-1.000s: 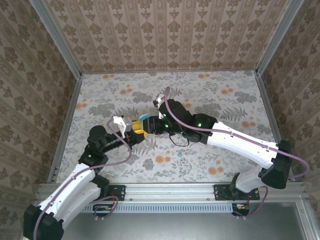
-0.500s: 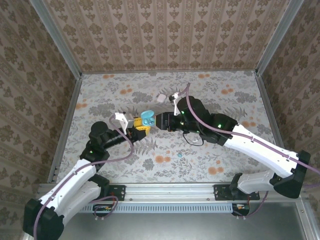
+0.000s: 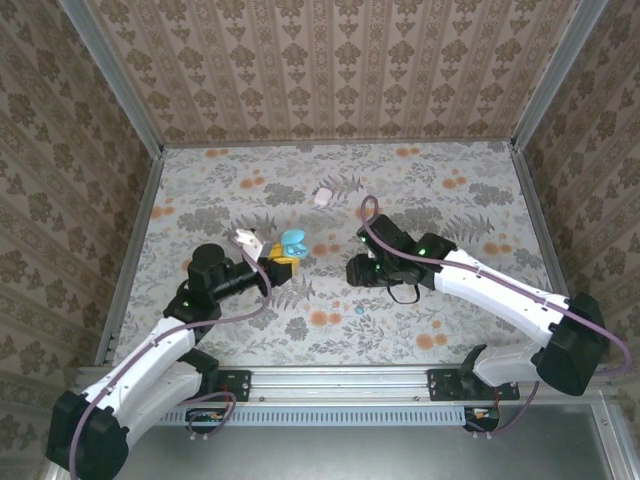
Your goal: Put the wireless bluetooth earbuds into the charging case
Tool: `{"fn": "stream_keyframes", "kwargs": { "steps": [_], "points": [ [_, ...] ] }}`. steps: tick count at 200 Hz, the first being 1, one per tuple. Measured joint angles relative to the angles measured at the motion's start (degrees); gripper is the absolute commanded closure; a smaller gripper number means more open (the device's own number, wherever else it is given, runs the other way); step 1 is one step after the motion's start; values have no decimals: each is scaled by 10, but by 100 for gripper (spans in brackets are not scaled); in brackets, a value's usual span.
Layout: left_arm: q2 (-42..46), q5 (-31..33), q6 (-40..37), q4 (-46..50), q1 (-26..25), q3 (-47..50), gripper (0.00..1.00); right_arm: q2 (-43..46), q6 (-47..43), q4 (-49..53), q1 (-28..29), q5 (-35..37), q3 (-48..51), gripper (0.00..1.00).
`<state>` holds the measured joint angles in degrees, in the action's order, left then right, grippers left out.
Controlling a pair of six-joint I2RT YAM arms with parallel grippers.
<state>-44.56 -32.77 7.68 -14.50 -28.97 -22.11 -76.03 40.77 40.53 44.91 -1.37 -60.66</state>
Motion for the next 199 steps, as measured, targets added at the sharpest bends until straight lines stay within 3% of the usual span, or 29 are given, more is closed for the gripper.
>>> {"fn": "stream_keyframes", "kwargs": {
  "steps": [78, 199],
  "points": [
    [45, 25, 0, 26, 0, 25, 72, -89, -4, -2, -3, -10, 90, 58],
    [40, 40, 0, 26, 0, 26, 72, -190, -17, -33, 38, -24, 60, 66]
  ]
}}
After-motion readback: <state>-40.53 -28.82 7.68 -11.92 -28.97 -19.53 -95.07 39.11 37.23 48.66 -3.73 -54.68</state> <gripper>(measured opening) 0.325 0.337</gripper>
